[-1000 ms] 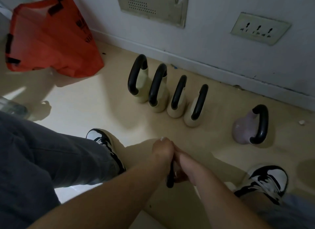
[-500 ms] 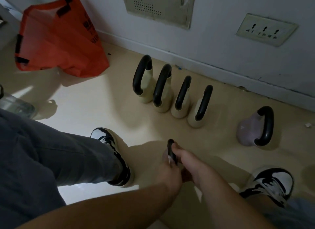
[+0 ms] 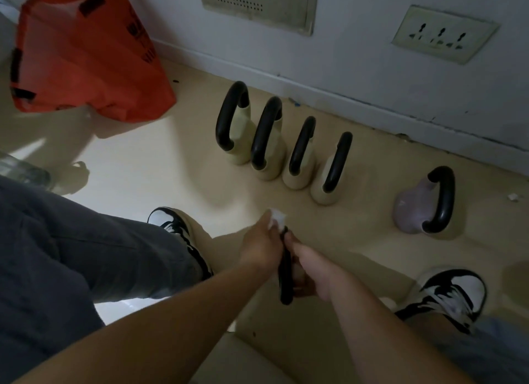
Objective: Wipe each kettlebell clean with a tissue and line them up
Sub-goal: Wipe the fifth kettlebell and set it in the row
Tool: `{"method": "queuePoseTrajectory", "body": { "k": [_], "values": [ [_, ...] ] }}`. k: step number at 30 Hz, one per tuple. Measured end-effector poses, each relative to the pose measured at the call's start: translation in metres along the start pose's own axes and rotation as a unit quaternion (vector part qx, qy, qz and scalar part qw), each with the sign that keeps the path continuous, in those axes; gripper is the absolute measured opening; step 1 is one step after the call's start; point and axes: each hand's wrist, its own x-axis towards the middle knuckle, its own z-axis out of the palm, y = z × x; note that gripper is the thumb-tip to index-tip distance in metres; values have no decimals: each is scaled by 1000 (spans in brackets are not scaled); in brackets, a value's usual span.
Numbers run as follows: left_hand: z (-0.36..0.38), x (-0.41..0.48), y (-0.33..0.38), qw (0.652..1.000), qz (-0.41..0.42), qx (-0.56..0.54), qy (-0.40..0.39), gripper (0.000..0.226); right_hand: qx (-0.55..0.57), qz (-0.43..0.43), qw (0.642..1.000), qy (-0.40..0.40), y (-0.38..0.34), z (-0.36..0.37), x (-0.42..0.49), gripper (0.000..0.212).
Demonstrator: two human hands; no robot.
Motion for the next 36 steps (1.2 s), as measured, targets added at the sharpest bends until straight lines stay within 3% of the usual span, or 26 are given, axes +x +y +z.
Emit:
{"method": "queuePoseTrajectory", "body": {
  "k": [3, 6, 9, 11, 13, 16, 19, 21, 23, 26, 31, 36],
  "values": [
    [-28, 31, -11, 985, -81, 136, -66, 51, 16, -19, 1000, -9, 0, 1, -4, 93],
    [-48, 34, -11, 978, 59, 200, 2, 50, 24, -28, 999, -7, -8, 2, -15, 74],
    [-60, 36, -8, 980, 136, 129, 61, 39, 37, -27, 999, -18, -9, 0, -8, 58],
    [-60, 33, -10, 983, 144, 109, 38, 32, 43, -18, 999, -24, -9, 0, -9, 56],
    [-55, 26, -14, 990, 113, 79, 13, 34, 46, -12, 998, -27, -8, 0, -10, 57],
    [-48, 21, -15, 997, 22, -71, 23, 8, 28, -60, 998, 0, -13, 5, -14, 53],
    [-56, 22, -3, 970, -62, -229, -58, 14, 22, -215, 972, 92, -34, 9, -16, 61],
    [-65, 24, 5, 945, -81, -281, -143, 22, 19, -270, 960, 78, -50, 10, -22, 47],
    [-71, 24, 9, 916, -80, -335, -204, 28, -22, -280, 959, 37, -63, 10, -33, 26],
    [-75, 23, 13, 869, -72, -421, -251, 35, -59, -299, 952, 18, -70, 1, -39, 17],
    [-82, 21, 13, 827, 7, -434, -359, 44, -61, -306, 949, -31, -69, -13, -52, 29],
    [-86, 10, 22, 834, 2, -466, -296, 29, -23, -335, 941, -29, -67, -18, -64, 8]
  ]
}}
